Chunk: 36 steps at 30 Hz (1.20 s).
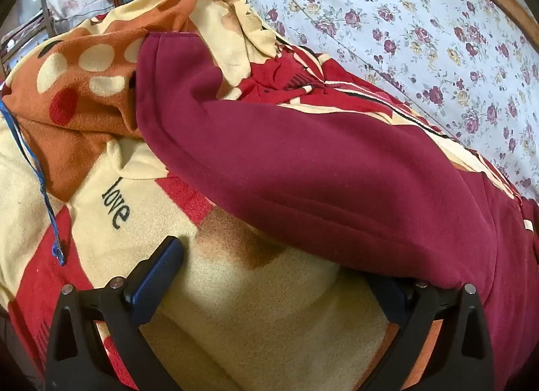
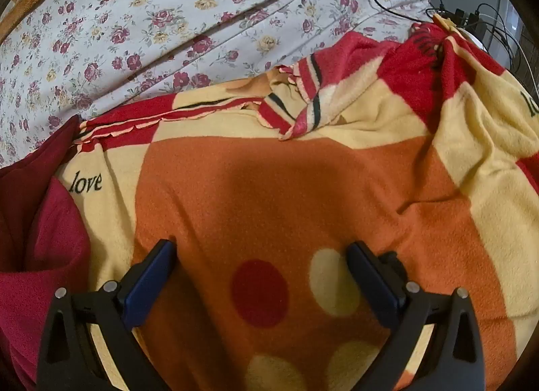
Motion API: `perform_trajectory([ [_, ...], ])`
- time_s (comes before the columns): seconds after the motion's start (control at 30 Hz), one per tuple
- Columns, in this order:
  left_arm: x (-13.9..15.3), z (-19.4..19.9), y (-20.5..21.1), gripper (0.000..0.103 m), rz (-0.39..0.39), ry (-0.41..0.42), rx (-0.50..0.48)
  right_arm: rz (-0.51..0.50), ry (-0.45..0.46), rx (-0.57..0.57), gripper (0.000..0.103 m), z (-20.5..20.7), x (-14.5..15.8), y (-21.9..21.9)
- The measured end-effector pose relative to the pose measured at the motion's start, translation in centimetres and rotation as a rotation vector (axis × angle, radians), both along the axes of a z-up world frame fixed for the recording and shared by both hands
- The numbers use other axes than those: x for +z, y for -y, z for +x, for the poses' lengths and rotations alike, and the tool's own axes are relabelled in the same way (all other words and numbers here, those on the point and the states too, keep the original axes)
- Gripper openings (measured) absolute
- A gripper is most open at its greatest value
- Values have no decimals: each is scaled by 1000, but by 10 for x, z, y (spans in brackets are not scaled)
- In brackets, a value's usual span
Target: Fold small clothes
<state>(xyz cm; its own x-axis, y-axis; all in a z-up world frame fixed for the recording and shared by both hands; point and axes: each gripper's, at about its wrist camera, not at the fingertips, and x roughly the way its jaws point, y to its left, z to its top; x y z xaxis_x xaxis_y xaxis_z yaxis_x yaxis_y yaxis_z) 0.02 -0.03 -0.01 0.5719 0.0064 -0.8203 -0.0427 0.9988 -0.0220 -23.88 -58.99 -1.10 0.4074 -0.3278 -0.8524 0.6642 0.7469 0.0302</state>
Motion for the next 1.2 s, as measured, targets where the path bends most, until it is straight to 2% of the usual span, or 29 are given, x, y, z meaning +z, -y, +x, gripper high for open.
perform_trajectory([
  [0.27,1,2,-1,96,-8,-1,1,0,1,0,103,0,0,0],
  [0.4,6,-5,2,96,-7,-58,-13,-1,-1,0,103,0,0,0],
  [0.5,7,-11,3,96,-3,-58,-24,0,1,0,103,0,0,0],
  [0.53,9,-14,2,95,-9,-60,-25,-1,-1,0,103,0,0,0],
  [0.6,14,-23,3,86,-25,-54,-33,5,-19,5,103,2,0,1],
  [0.7,22,-38,8,82,-23,-13,-55,41,-42,20,103,1,8,-7],
  [0.77,29,-47,11,82,-28,27,-76,67,-51,28,103,-9,22,-22],
  [0.9,44,-60,18,82,-60,97,-110,151,27,13,103,-32,50,-56],
  [0.97,47,-60,22,82,-82,99,-134,167,64,44,103,-38,64,-81],
  [1.07,48,-65,28,82,-95,100,-155,146,103,102,103,-35,81,-114],
  [1.2,49,-67,35,82,-62,104,-185,169,134,200,103,-11,91,-156],
])
